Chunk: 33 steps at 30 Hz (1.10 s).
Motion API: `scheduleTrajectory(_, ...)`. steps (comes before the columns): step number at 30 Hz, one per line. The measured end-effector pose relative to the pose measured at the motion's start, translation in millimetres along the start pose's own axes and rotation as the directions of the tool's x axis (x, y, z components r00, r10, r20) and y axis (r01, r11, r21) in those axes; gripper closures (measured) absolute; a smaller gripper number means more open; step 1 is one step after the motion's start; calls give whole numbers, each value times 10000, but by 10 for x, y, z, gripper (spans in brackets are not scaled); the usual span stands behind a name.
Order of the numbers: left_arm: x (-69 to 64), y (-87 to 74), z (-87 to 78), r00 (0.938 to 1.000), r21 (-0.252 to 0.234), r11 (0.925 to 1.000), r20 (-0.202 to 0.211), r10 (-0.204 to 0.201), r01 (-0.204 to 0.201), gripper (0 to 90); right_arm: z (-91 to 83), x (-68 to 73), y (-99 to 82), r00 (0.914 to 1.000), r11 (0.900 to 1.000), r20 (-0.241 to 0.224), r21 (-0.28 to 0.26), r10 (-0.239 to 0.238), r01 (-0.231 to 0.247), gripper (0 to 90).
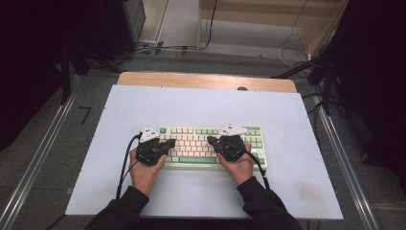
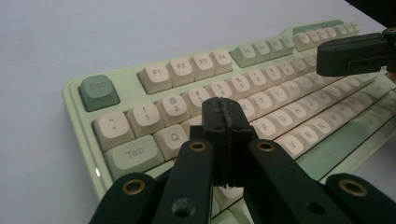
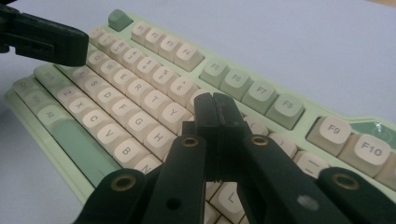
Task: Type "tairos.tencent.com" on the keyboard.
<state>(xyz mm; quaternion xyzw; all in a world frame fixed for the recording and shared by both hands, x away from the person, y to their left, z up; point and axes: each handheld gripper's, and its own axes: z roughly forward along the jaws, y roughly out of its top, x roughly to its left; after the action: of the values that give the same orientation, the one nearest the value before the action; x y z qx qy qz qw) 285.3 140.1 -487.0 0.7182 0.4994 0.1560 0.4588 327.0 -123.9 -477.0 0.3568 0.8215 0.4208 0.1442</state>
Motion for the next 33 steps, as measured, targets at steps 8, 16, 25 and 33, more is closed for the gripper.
scheduleTrajectory(8, -103, 58, 96, 9998, -89, 9999, 164, 92, -90, 900, -89, -56, 17, 9998, 9996, 48, -176, 207, -206, 875)
scheduleTrajectory(16, -161, 105, 204, 9997, -144, 9998, 224, 140, -136, 900, -116, -95, -9, 9996, 9996, 137, -146, 238, -236, 876)
scheduleTrajectory(25, -170, 115, 284, 9995, -29, 9998, 271, 173, -173, 900, -165, -150, -23, 9991, 9992, 258, -219, 340, -335, 876)
scheduleTrajectory(33, -175, 98, 339, 9995, 109, 9997, 241, 204, -207, 900, -179, -158, -23, 9990, 9991, 259, -248, 363, -357, 875)
